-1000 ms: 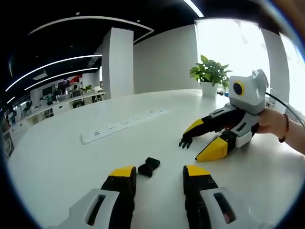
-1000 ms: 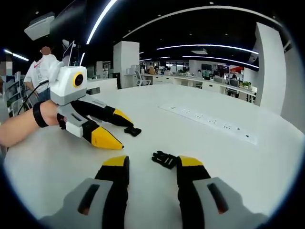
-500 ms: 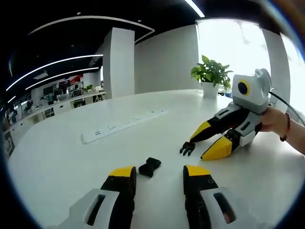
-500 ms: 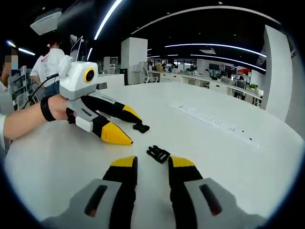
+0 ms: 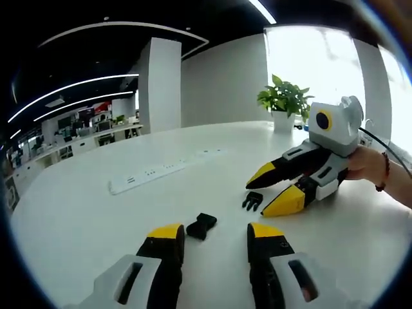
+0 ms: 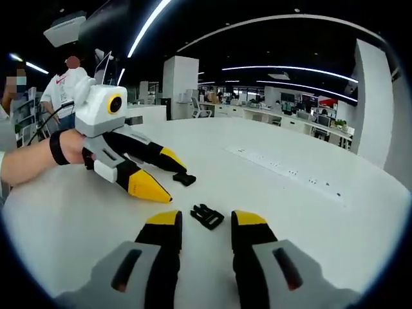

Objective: Snap the two parts of the plastic buckle together until the buckle closes and remains connected.

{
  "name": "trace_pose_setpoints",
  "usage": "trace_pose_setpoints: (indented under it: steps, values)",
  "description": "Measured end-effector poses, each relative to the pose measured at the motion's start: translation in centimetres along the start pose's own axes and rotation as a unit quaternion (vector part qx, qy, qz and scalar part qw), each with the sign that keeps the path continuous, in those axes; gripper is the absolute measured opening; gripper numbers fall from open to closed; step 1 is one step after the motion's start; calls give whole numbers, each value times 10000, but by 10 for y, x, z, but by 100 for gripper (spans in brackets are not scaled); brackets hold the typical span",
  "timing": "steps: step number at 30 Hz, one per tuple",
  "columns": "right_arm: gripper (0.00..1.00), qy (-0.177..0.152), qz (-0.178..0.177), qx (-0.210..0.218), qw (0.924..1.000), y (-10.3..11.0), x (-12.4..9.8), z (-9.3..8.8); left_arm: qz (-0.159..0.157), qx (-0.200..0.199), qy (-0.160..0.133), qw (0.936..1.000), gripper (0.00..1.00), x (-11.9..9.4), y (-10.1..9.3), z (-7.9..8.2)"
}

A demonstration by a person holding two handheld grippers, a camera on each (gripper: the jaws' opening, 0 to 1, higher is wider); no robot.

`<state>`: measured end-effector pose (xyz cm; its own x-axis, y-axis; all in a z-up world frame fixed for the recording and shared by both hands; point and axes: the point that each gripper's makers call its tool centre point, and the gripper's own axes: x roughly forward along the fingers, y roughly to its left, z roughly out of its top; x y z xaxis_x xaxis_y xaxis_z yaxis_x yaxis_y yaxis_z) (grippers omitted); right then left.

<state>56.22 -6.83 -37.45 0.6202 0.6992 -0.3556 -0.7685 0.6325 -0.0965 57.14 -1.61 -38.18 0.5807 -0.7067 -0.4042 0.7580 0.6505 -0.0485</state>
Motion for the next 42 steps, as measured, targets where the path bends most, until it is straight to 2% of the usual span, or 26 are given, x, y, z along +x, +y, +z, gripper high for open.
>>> trace_pose_setpoints:
  steps: [20, 22, 25, 30, 38, 42]
  values:
    - [21, 88, 234, 25, 9997, 5, -2, -1, 7, -16, 6, 10000, 39, -1, 0, 0]
    - [21, 97, 272, 11, 9996, 5, -1, 0, 1, -5, 1, 10000, 39, -1, 0, 0]
    - [27, 88, 179, 21, 9998, 1, 1, 0, 8, -17, -7, 10000, 40, -1, 1, 0]
    - [29, 32, 207, 16, 9998, 2, 5, 2, 33, 2, -29, 10000, 40, 0, 2, 0]
    - [25, -8, 295, -10, 9996, 5, 6, 4, 15, 2, -45, 10000, 39, 0, 1, 1]
    - [24, -13, 301, 31, 9995, 6, 6, 4, 1, -13, -42, 10000, 36, 0, 1, 1]
